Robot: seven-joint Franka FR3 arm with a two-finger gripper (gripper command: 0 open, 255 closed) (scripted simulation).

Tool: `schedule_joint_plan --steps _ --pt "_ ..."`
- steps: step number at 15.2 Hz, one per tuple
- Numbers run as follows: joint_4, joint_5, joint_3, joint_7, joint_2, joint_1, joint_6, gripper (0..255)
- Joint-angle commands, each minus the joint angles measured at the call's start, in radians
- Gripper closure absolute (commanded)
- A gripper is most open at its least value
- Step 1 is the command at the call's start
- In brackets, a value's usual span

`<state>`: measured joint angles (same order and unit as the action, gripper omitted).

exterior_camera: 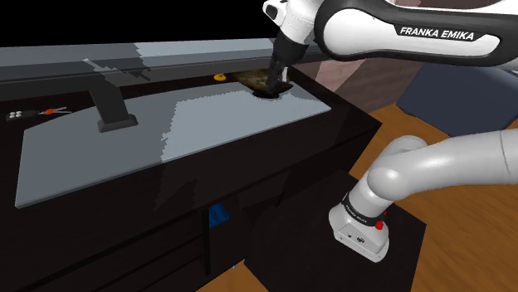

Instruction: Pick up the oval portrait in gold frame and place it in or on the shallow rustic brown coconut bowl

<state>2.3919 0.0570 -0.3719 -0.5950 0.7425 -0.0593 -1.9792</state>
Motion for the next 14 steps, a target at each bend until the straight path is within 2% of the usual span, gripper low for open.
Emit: schedule_joint_plan --steps 1,7,10,14 --pt "0.022 -0.219 -0.047 -0.047 0.006 -0.092 -0.044 255" --pt "0.103 -0.004 -0.237 -0.195 0.107 -0.326 -0.127 255" --pt "0.136 0.14 -0.34 -0.295 0.182 -0.448 -0.148 255" --pt "0.146 0.283 -0.423 -0.4 0.267 -0.558 -0.135 255"
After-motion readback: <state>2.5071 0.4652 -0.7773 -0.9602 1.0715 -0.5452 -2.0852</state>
